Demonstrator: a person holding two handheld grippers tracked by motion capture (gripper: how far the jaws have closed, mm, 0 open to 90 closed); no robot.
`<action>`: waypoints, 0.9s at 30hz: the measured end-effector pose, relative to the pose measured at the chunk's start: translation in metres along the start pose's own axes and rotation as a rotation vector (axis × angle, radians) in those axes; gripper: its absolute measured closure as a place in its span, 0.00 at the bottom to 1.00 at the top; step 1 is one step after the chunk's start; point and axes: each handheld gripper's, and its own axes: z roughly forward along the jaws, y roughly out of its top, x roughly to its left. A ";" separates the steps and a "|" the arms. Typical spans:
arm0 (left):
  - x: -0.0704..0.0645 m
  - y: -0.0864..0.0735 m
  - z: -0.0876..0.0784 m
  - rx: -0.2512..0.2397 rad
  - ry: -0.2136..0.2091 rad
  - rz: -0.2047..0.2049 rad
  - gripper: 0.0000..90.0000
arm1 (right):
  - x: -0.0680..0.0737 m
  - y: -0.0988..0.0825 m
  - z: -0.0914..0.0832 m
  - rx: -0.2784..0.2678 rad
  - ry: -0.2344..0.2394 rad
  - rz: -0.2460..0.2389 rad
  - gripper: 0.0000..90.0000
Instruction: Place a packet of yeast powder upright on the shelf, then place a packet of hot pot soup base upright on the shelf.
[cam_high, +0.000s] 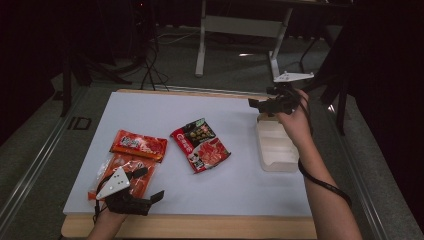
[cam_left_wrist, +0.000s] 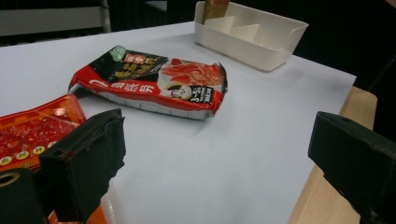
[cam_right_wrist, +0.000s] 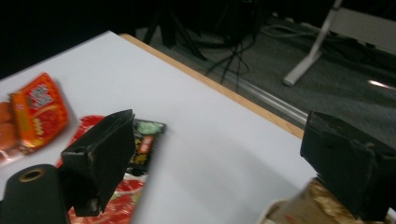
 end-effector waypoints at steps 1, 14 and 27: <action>0.000 0.000 0.000 0.004 0.003 -0.005 0.05 | 0.003 -0.001 -0.001 -0.005 0.016 -0.002 0.11; 0.003 0.007 0.002 0.048 0.039 -0.111 0.05 | 0.050 -0.045 -0.028 -0.066 0.089 -0.071 0.17; 0.008 0.026 0.009 0.032 0.061 -0.107 0.05 | 0.079 -0.096 -0.069 -0.143 0.123 -0.037 0.15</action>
